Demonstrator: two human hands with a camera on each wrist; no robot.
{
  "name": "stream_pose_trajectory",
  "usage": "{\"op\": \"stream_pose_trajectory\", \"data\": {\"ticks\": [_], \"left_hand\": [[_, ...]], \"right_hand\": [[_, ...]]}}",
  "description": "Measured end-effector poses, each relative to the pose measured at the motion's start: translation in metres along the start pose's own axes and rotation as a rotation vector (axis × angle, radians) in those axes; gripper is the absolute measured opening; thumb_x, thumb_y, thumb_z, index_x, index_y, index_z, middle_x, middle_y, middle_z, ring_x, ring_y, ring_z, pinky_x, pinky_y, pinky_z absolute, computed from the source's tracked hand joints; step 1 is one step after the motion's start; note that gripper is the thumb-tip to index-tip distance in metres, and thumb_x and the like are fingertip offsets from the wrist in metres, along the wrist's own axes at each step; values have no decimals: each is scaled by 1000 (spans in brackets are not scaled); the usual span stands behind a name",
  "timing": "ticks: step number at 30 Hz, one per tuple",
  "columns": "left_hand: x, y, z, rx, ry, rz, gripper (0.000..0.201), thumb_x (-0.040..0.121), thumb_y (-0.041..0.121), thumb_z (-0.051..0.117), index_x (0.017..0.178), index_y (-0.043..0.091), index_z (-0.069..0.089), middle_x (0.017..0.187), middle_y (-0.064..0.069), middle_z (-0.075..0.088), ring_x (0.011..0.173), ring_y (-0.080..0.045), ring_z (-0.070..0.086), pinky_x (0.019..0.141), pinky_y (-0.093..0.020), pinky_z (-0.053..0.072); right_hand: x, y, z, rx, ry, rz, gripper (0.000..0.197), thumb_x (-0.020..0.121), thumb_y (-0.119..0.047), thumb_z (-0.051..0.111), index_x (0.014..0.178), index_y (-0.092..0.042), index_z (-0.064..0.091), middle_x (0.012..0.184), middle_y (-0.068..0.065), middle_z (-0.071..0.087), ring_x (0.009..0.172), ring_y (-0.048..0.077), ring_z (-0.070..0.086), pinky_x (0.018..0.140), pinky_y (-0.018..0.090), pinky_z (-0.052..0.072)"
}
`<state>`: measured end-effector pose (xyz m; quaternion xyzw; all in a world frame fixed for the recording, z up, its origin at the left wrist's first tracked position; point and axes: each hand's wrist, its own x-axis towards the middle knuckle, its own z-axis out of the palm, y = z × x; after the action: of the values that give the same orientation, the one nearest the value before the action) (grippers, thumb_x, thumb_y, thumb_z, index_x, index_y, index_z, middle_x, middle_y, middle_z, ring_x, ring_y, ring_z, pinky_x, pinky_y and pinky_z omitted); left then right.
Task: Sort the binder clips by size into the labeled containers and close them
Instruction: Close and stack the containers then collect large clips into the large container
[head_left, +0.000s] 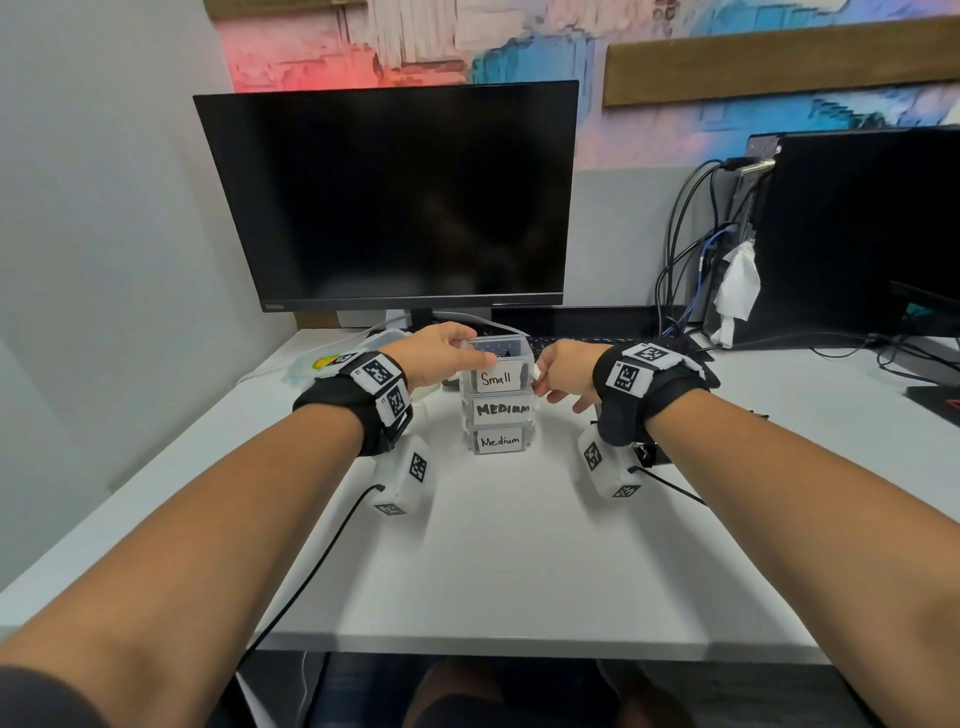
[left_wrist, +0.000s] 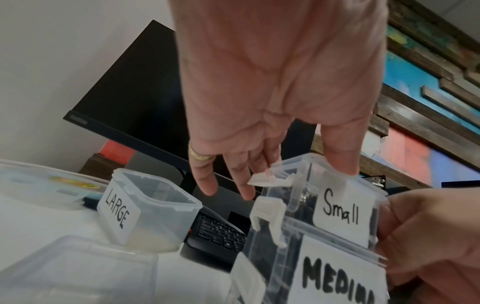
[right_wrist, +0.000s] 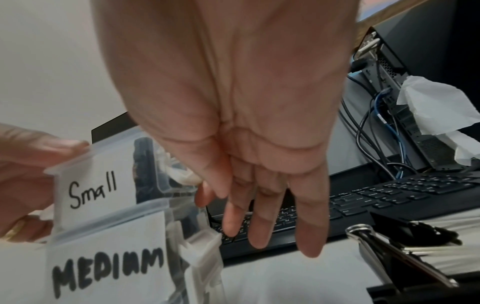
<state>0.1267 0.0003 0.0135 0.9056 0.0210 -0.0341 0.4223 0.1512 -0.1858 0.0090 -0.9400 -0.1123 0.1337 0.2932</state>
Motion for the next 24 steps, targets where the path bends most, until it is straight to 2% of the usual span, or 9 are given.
{"op": "stream_pose_trajectory", "data": {"ticks": [1, 3, 8, 12, 15, 19, 20, 22, 24], "left_hand": [[0, 0, 0, 2, 1, 0, 67, 83, 39, 70, 140, 20, 42, 141, -5, 48, 123, -22, 48, 105, -36, 37], [0, 0, -1, 9, -2, -4, 67, 82, 40, 70, 140, 21, 42, 141, -5, 48, 124, -22, 48, 108, -39, 37], [0, 1, -1, 30, -12, -13, 67, 83, 41, 69, 141, 21, 41, 141, -5, 48, 126, -23, 47, 110, -43, 36], [0, 1, -2, 40, -21, -16, 70, 81, 43, 70, 141, 21, 41, 140, -4, 50, 123, -22, 50, 109, -44, 37], [1, 1, -3, 48, -29, -25, 70, 80, 45, 70, 140, 23, 41, 140, -3, 50, 122, -22, 50, 109, -44, 37], [1, 1, -3, 56, -30, -28, 71, 80, 46, 70, 141, 23, 41, 141, -3, 49, 124, -22, 49, 110, -45, 36], [1, 1, -3, 55, -29, -28, 71, 80, 45, 70, 141, 23, 41, 142, -3, 48, 124, -22, 48, 110, -45, 36], [2, 1, -3, 54, -27, -29, 71, 81, 44, 70, 142, 23, 40, 143, -3, 47, 126, -22, 48, 110, -45, 35], [2, 2, -4, 53, -29, -34, 70, 81, 43, 70, 141, 24, 40, 143, -4, 47, 125, -23, 48, 110, -45, 36]], "right_hand": [[-1, 0, -1, 0, 7, -9, 14, 93, -11, 53, 82, -19, 57, 120, 13, 65, 111, 29, 64, 86, 38, 53], [-2, 0, -3, 2, 5, -16, 10, 92, -10, 55, 86, -18, 57, 120, 13, 65, 111, 29, 64, 81, 35, 52], [-2, 2, -4, 34, 6, -10, 22, 90, -8, 58, 73, -22, 53, 118, 14, 66, 106, 28, 66, 55, 22, 49], [0, 3, -7, 80, 9, 7, 23, 92, -6, 53, 74, -19, 52, 119, 14, 66, 85, 18, 62, 47, 18, 44], [3, 5, -10, 116, 43, 20, 23, 93, -7, 52, 74, -19, 50, 118, 14, 66, 82, 17, 60, 49, 21, 45], [9, 6, -10, 239, 4, 72, 10, 91, -11, 59, 88, -18, 53, 106, 11, 70, 84, 19, 67, 77, 44, 54], [10, 5, -10, 271, -2, 77, 9, 91, -14, 59, 88, -19, 53, 103, 9, 71, 84, 19, 67, 77, 47, 53], [10, 0, -10, 310, -14, 87, 8, 94, -20, 56, 87, -18, 53, 102, 8, 69, 82, 20, 65, 69, 43, 51], [9, -6, -9, 320, -37, 123, 14, 98, -22, 50, 103, -12, 56, 107, 10, 68, 84, 23, 63, 68, 43, 48]]}}
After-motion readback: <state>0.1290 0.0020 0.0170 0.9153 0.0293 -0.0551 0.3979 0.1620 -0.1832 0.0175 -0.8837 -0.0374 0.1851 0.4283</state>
